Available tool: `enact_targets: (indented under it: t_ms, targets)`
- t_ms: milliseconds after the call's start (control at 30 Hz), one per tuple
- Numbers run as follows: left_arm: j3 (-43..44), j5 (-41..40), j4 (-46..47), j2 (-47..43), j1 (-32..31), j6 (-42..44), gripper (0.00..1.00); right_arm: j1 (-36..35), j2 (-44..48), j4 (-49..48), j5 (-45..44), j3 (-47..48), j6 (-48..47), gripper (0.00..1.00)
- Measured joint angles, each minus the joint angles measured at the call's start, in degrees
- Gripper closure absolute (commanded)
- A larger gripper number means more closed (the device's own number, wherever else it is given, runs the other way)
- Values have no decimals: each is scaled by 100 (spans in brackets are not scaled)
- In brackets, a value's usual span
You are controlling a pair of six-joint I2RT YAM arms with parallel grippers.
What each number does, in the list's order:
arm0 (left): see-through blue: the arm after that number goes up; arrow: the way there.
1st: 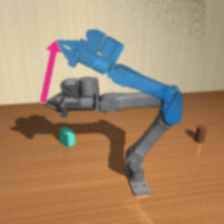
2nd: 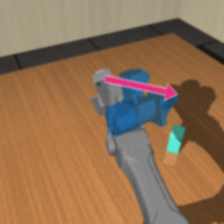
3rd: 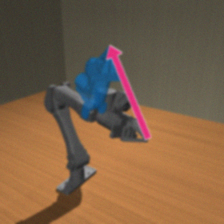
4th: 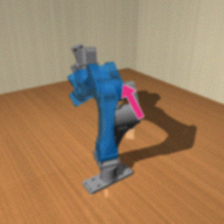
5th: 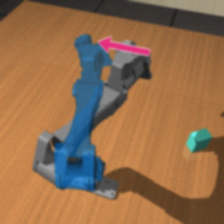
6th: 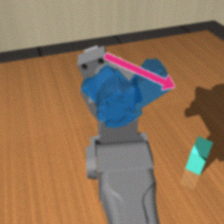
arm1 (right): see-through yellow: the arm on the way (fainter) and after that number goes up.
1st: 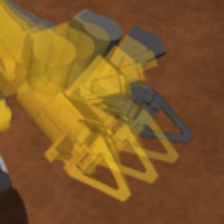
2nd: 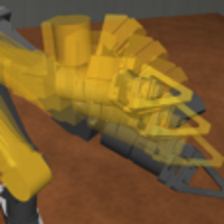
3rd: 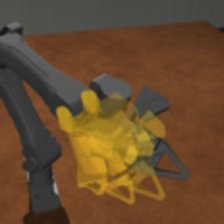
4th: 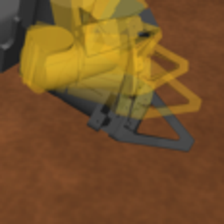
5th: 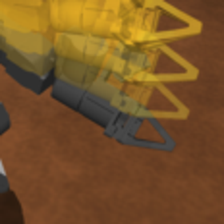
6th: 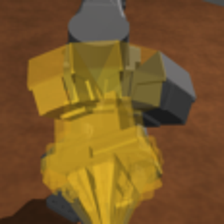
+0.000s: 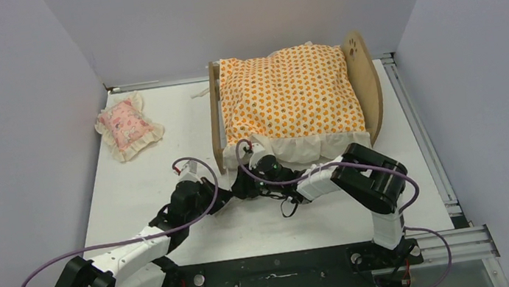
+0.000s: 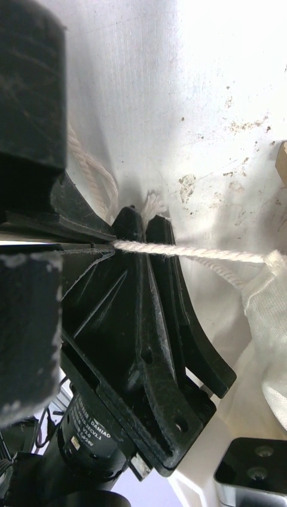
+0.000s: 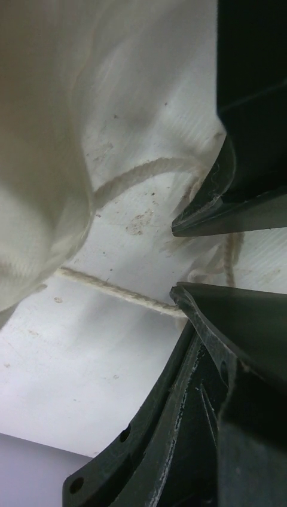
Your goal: Set up the pet bed
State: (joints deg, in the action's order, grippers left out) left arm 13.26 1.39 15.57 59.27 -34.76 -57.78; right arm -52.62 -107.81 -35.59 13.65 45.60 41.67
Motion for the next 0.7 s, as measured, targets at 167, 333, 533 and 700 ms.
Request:
enact_targets:
  t_ms: [167, 333, 533, 700]
  targets:
    - [28, 44, 11, 44, 0, 42, 100, 42, 326, 192, -105, -179, 326, 68]
    - [79, 90, 92, 221, 0, 96, 100, 109, 452, 125, -229, -269, 822, 67]
    - [94, 164, 144, 306, 0, 144, 100, 208, 437, -323, -125, -345, 1615, 55]
    - [94, 214, 173, 313, 0, 232, 100, 234, 317, -743, -15, -319, 2092, 53]
